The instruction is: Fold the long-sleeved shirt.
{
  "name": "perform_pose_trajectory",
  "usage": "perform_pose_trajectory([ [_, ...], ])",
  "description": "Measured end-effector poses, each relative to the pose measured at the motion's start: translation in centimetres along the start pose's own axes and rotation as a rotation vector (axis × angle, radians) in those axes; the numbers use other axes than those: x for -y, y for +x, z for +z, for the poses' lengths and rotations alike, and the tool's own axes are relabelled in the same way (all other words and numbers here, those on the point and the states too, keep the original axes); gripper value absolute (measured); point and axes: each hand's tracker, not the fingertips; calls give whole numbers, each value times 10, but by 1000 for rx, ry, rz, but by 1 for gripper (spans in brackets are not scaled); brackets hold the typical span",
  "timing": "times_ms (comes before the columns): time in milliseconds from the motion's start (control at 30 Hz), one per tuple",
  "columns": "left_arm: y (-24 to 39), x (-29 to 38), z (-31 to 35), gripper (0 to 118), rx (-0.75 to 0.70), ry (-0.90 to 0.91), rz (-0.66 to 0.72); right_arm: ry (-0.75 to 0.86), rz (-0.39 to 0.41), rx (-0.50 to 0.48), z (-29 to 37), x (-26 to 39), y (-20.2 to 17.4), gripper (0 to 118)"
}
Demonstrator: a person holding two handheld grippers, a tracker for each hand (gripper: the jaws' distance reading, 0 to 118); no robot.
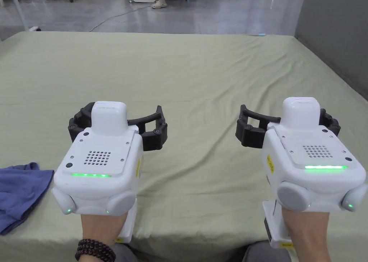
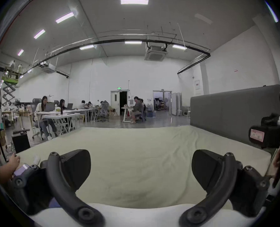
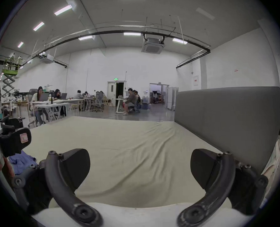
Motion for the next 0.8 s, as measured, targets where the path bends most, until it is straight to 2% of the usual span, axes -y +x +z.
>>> perform_pose_trajectory([
  [133,3,-2,-3,118,-8,-38,-22,-13,10,-14,-6,2,-1,118],
  [233,3,1,-1,118,-10,-44,-28,-62,-15,-6,-5,0,1,118],
  [400,-1,0,1,118,-9,-41,18,-35,12,-6,3,-1,-1,118],
  [600,-6,-7,5,118,-12,-42,78,-17,-19,-11,13,-8,7,118],
  [800,-5,-8,6,118,-9,-28,76,-16,1,5,11,-8,7,118],
])
